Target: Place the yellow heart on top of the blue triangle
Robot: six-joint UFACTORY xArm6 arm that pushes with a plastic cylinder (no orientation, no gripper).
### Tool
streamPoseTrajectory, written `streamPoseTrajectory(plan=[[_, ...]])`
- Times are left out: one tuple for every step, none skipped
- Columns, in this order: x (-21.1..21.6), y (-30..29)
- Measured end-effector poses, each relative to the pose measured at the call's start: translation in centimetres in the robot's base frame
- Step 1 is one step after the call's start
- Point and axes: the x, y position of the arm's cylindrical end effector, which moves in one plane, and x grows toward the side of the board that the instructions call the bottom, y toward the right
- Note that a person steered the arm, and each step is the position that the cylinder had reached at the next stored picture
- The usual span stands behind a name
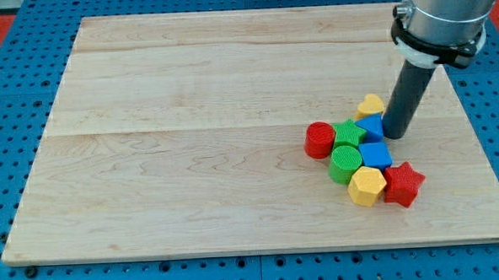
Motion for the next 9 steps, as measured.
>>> streamPoseTrajectory(plan=[[-0.3, -0.5], [-0.3, -0.8], [-0.3, -2.3], [-0.3, -2.0], [6.2, 1.5], [15.2, 4.6], [15.3, 4.2], [12.7, 3.4], [10.7, 3.2]])
